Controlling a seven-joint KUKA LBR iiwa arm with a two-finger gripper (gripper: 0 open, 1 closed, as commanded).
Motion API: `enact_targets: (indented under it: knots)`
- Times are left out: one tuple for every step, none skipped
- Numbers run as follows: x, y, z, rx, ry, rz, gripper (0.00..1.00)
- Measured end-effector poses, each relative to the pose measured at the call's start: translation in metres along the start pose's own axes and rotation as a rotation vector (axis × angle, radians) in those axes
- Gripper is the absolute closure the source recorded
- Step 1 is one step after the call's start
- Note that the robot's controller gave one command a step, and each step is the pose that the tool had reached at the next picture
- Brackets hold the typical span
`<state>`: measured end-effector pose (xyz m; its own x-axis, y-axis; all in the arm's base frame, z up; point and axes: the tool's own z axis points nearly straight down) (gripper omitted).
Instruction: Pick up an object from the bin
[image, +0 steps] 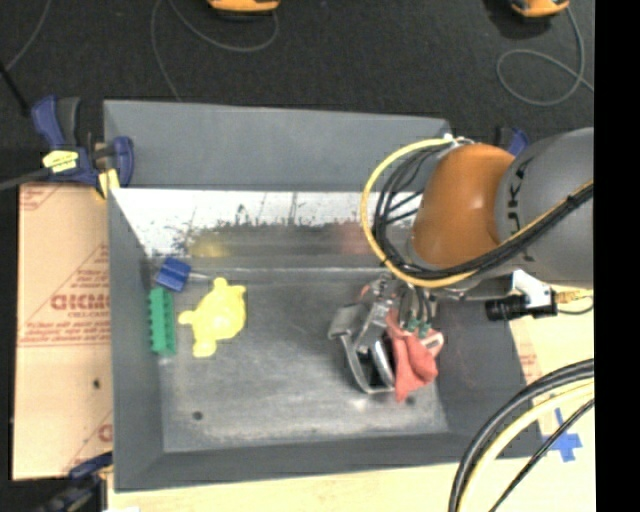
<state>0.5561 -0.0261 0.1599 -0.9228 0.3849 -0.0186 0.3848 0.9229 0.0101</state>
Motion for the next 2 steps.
enact_targets:
  knots:
    - [0.004, -0.005, -0.020, 0.002, 0.005, 0.003, 1.00]
    - [0.007, -0.003, -0.066, 0.004, 0.008, 0.005, 1.00]
